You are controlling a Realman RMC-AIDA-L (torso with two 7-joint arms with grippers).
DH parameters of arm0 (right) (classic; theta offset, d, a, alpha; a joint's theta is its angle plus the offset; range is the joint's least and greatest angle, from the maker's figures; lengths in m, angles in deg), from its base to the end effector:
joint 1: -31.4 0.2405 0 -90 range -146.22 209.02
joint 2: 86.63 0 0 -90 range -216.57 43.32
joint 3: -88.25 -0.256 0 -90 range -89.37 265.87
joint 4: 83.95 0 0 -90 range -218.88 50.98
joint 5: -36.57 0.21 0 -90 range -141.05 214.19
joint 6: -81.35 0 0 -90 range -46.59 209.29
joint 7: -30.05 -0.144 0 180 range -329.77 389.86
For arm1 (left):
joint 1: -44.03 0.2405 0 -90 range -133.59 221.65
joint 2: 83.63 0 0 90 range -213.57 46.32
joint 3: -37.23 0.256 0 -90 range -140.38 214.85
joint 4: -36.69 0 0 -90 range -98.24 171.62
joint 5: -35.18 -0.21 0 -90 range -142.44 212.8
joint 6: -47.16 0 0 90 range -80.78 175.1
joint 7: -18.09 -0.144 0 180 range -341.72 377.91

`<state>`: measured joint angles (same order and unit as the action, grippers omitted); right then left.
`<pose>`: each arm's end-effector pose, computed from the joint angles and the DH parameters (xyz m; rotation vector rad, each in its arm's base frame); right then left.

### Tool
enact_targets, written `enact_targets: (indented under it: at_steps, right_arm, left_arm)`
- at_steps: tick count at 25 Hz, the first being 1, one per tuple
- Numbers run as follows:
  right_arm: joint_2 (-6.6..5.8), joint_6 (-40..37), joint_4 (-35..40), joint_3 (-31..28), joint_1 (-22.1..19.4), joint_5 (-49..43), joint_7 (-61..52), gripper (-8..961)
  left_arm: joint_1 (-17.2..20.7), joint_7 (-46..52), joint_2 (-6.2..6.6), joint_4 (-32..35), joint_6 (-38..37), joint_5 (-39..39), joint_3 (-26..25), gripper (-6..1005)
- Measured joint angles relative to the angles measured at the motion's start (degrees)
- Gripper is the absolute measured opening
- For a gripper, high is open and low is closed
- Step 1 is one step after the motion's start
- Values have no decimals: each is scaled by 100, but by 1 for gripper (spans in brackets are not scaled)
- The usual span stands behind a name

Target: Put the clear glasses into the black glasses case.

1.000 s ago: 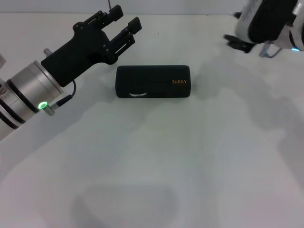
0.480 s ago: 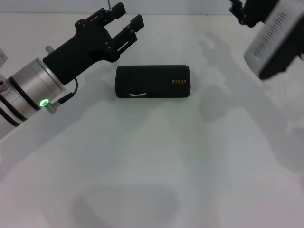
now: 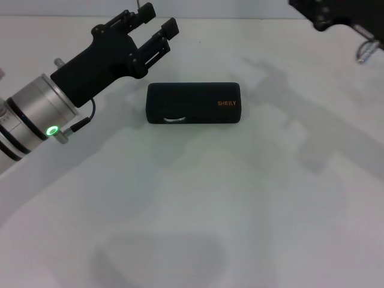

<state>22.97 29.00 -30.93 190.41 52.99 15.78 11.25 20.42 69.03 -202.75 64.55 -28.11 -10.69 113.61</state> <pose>0.1689 0.3753 0.0258 -2.0288 -0.2781 0.8402 -0.2333 0.3408 -0.0117 -2.1664 -0.4169 -1.1886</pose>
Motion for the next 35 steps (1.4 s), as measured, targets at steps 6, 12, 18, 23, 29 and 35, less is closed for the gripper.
enact_targets:
  at_steps: [6, 12, 18, 23, 29, 35]
  right_arm:
    - [-520, -2549, -963, -1384, 467, -2217, -3449, 527]
    - [-571, -4116, -2091, -2748, 1154, -4413, -4583, 525]
    - [-16, -4034, -1865, -2949, 964, -6054, -4105, 523]
    - [382, -3471, -1471, -2958, 841, -6727, -4079, 603]
    - [444, -3339, -1396, -3030, 820, -6817, -4068, 782]
    - [498, -3357, -1368, -3294, 766, -6823, -3896, 882]
  left_arm:
    - [11, 19, 169, 0, -393, -244, 30, 570]
    - [-33, 188, 472, 113, -1369, -1265, 35, 570]
    - [240, 179, 603, 364, -1981, -1936, 11, 571]
    - [259, 287, 607, 465, -2069, -2231, 7, 574]
    - [354, 184, 584, 503, -2073, -2238, 0, 575]
    - [379, 94, 595, 509, -2077, -2253, 0, 575]
